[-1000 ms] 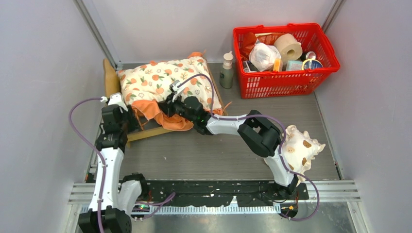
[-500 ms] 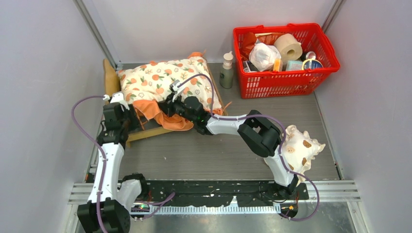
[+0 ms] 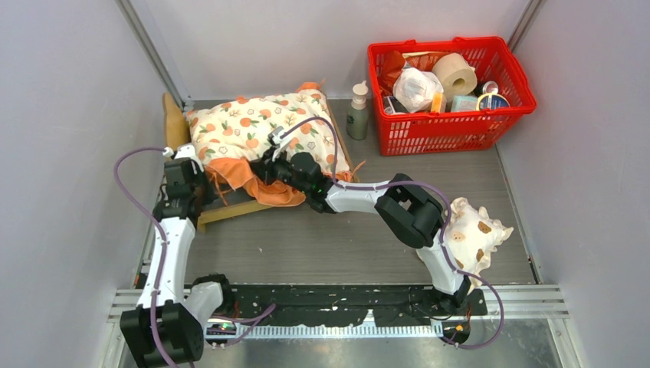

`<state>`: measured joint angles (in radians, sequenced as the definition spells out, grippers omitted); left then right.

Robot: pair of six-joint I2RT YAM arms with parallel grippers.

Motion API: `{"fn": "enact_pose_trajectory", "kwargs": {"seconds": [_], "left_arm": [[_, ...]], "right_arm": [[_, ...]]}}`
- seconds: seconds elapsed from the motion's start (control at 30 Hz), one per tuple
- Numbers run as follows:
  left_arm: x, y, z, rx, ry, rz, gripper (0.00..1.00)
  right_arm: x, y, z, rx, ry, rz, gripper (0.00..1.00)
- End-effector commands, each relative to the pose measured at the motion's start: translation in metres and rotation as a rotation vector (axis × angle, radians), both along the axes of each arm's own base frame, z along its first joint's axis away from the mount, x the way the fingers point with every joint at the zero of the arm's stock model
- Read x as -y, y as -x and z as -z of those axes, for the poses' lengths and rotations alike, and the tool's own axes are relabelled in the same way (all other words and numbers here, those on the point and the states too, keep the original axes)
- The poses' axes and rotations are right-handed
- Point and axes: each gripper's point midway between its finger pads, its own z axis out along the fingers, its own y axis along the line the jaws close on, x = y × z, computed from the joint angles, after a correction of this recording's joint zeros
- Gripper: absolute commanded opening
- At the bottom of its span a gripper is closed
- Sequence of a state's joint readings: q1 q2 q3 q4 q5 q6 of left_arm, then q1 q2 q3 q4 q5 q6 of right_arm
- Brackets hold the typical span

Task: Set up the pet bed
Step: Cross the ropes on the bed frame.

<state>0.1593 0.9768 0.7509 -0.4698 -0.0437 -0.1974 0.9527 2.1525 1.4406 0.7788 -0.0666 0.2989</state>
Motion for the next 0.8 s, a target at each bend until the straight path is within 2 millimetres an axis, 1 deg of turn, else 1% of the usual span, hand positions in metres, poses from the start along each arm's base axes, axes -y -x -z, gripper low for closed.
{"fn": "enact_pose_trajectory", "kwargs": {"seconds": [0.0,0.07,0.17,0.2,0.27,0.3,0.33,0.37,0.4,0.43,0.47,0.5,0.53,0.57,0.6,0.63,0.77], "left_arm": [[-0.005,0.007,-0.04,0.037,-0.034,-0.007,0.0],[-0.003,0.013,-0.045,0.026,-0.028,-0.008,0.0],[-0.004,0.02,-0.047,0.017,-0.03,-0.02,0.0],[-0.006,0.02,-0.048,0.027,-0.04,-0.029,0.0],[-0.007,0.013,-0.05,0.094,-0.056,-0.021,0.02],[-0.005,0.01,-0.05,0.127,-0.057,-0.009,0.13],[-0.004,0.007,-0.05,0.16,-0.061,0.005,0.28],[-0.002,0.005,-0.046,0.177,-0.063,0.018,0.38],[0.0,0.002,-0.046,0.195,-0.059,0.037,0.41],[0.003,-0.001,-0.045,0.2,-0.054,0.053,0.38],[0.01,-0.004,-0.045,0.207,-0.034,0.092,0.33],[0.013,-0.006,-0.043,0.207,-0.026,0.108,0.29],[0.012,-0.007,-0.039,0.207,-0.028,0.109,0.29],[0.011,-0.008,-0.035,0.204,-0.038,0.115,0.34],[0.011,-0.009,-0.031,0.204,-0.06,0.134,0.38],[0.009,-0.01,-0.027,0.209,-0.074,0.136,0.39],[0.006,-0.021,-0.032,0.268,-0.108,0.139,0.4]], "right_arm": [[0.017,-0.01,-0.059,0.072,-0.1,0.047,0.05],[0.018,-0.011,-0.058,0.069,-0.1,0.05,0.05],[0.018,-0.011,-0.057,0.064,-0.099,0.049,0.05],[0.018,-0.011,-0.058,0.065,-0.1,0.048,0.05],[0.019,-0.011,-0.058,0.064,-0.102,0.049,0.05],[0.019,-0.011,-0.059,0.064,-0.102,0.049,0.05],[0.018,-0.01,-0.058,0.065,-0.101,0.048,0.05],[0.018,-0.011,-0.058,0.065,-0.101,0.048,0.05],[0.018,-0.011,-0.059,0.066,-0.102,0.047,0.05],[0.018,-0.011,-0.06,0.066,-0.104,0.047,0.05],[0.018,-0.01,-0.059,0.065,-0.103,0.047,0.05],[0.018,-0.011,-0.059,0.066,-0.104,0.048,0.05],[0.018,-0.011,-0.058,0.064,-0.104,0.047,0.05],[0.018,-0.011,-0.059,0.064,-0.106,0.047,0.05],[0.018,-0.011,-0.058,0.062,-0.108,0.046,0.05],[0.018,-0.011,-0.059,0.062,-0.109,0.045,0.05],[0.018,-0.01,-0.058,0.061,-0.112,0.041,0.05]]}}
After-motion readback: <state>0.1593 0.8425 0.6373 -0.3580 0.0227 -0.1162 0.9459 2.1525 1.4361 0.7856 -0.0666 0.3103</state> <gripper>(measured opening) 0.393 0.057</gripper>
